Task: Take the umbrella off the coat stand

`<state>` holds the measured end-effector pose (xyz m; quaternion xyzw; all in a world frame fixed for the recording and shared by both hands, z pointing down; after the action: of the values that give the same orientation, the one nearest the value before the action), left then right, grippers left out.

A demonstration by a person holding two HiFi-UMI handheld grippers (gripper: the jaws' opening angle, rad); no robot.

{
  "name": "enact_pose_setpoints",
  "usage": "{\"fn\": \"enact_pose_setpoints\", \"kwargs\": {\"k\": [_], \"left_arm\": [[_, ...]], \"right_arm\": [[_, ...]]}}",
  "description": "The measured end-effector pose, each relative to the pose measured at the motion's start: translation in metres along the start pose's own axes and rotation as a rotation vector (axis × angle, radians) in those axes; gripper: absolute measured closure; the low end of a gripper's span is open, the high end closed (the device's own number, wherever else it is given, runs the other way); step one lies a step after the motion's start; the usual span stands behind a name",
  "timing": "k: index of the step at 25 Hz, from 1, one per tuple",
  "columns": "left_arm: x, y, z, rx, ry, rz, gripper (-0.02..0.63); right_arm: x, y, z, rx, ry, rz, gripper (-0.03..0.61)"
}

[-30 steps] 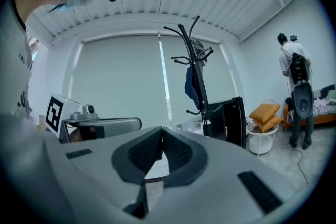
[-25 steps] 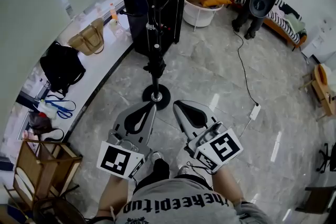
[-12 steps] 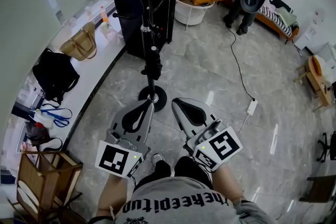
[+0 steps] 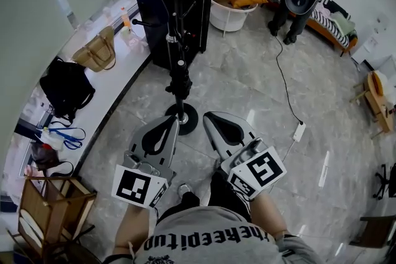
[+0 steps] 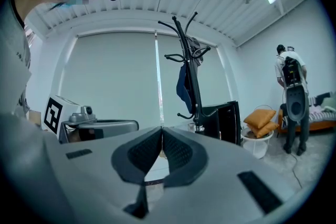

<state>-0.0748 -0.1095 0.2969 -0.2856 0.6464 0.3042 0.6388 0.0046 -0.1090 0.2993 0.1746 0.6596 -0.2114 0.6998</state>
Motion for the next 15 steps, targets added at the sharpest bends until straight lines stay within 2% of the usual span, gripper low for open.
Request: {"fn": "enact_pose_setpoints", "kwargs": {"k": [15], "left_arm": [[-0.004, -0.063, -0.018, 0.144, 0.01, 0.005, 0.598]], "right_arm": [[0.005, -0.047, 0.063, 0.169, 0.027, -0.033, 0.566]]}}
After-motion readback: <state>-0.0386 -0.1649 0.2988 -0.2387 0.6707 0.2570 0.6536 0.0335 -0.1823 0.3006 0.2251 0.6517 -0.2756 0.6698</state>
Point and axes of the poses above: the fingertips, and each gripper's own axes: y backward along the fingers, z to its right, x out of its top, the point moved 1 cm from there along y, backward along the fingers, and after that the axes turned 8 degrees about -x, right-handed, at the moved point
